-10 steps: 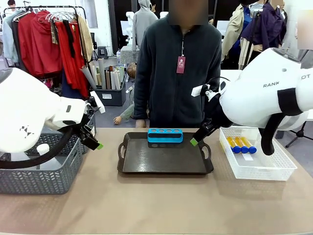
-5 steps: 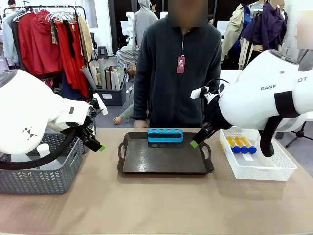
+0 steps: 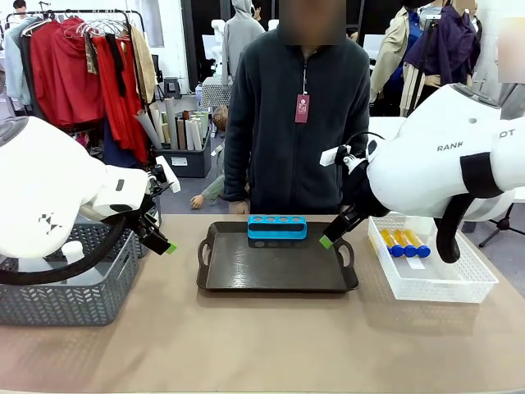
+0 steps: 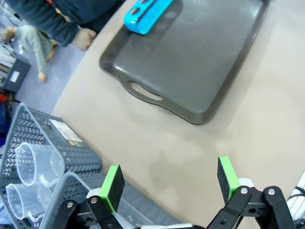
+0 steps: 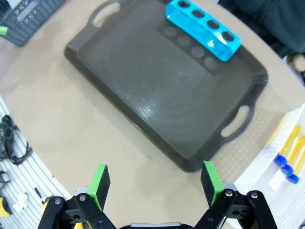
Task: Prepare the laboratory tools.
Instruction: Pick up one Large Measuring Cup and place it on the Handle tray.
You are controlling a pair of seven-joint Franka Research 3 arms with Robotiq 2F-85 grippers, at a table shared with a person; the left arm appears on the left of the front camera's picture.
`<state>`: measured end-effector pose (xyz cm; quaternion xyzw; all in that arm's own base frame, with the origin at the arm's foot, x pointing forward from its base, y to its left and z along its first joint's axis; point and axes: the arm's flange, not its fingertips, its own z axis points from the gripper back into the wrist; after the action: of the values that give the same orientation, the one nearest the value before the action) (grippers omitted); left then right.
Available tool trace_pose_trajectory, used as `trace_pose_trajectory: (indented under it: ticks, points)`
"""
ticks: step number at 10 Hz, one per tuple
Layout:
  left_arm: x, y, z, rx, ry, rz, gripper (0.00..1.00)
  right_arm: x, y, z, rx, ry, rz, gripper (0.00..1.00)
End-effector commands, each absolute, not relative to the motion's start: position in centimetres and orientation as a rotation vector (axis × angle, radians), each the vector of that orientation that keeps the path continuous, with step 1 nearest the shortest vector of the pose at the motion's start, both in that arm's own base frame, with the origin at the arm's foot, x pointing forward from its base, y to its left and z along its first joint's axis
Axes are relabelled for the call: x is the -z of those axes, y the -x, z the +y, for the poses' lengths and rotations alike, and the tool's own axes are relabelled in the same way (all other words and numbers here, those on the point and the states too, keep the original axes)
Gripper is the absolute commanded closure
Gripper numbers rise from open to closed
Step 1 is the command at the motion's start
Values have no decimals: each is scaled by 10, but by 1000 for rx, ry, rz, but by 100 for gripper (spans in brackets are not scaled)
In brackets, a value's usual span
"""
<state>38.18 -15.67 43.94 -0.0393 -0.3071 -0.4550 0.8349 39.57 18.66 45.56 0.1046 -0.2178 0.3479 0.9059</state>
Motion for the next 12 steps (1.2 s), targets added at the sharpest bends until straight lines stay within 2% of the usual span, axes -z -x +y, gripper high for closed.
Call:
trace_pose_trajectory:
  ticks: [1, 3, 4, 9, 12]
  points:
    - [-455, -391, -149, 1004, 252, -478, 0, -475, -405, 188, -730, -304, -392, 0]
    - [-476, -398, -140, 1037, 384, -413, 0, -499, -414, 187, -731, -337, -350, 0]
    - [-489, -400, -138, 1044, 381, -422, 0, -514, -420, 186, -739, -345, -350, 0]
    - [-563, -419, -138, 1069, 288, -687, 0, -599, -443, 156, -864, -397, -440, 0]
    - [-595, -433, -133, 1068, 295, -755, 0, -629, -453, 128, -883, -399, -496, 0]
